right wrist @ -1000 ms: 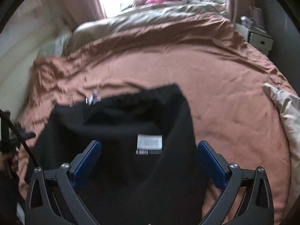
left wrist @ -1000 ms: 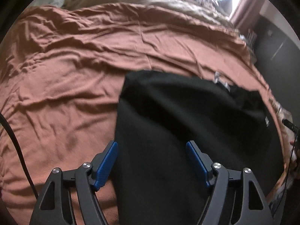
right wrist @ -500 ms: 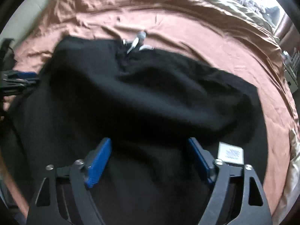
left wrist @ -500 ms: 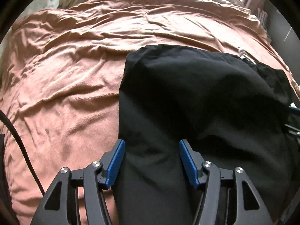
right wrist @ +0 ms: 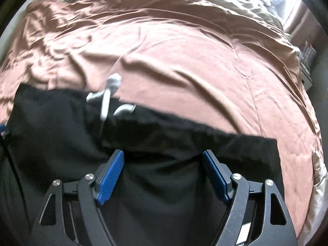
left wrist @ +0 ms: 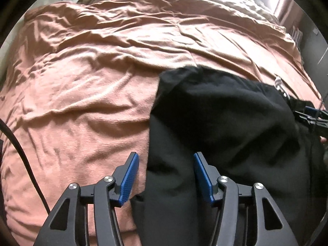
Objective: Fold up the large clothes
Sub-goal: 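Move both tools to the shirt hem and close on it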
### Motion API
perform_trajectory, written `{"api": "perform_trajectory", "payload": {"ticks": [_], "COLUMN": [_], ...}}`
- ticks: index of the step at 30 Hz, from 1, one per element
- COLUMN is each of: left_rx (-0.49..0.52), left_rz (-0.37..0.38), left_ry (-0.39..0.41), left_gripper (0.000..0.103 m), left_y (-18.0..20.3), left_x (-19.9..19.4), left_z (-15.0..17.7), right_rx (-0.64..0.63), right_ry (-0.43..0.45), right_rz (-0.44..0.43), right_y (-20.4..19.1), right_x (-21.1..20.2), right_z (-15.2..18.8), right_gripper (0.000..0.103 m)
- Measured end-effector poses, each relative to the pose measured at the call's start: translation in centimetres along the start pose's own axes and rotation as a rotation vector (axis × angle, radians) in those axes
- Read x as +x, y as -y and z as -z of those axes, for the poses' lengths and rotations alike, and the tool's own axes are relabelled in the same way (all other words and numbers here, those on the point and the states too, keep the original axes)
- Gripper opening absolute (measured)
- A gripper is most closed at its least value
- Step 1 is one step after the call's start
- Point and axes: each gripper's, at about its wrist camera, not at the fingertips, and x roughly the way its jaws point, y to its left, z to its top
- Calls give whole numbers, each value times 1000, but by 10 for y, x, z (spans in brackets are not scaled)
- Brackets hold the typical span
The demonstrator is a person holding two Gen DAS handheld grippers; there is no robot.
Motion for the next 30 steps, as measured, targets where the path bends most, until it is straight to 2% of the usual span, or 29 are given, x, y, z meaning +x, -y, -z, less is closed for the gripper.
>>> {"api": "perform_trajectory", "payload": {"ticks": [2, 5, 10, 15, 19, 25, 28, 30], "left_rx": [-15, -28, -84, -122, -80, 12, 51, 79], "left_rz": [21, 55, 102, 132, 158, 169, 185, 160], "left_ry": [13, 41, 66, 63, 78, 101, 79, 61], "left_gripper": [57, 57, 57, 57, 57, 57, 57, 57], "left_y": [-5, -15, -31, -34, -16, 30, 53, 63], "left_x": [-11, -34, -69, -92, -109, -123, -117, -112], "left_z": [1, 7, 27, 62, 93, 124, 135, 143], "right_rx": [39, 60, 46, -6, -56, 2, 53, 61], "right_ry": [0, 15, 41, 41, 44, 23, 15, 22], "right_rz": [-16, -79, -164, -203, -169, -179, -178, -161], "right_y": [4, 8, 9, 14, 31, 62, 71, 73], "right_x": [-1, -22, -61, -92, -109, -114, -110, -110], "right_z": [-4, 6, 40, 86, 125, 183, 209, 225], "right_gripper": [67, 66, 66, 66, 66, 66, 66, 66]}}
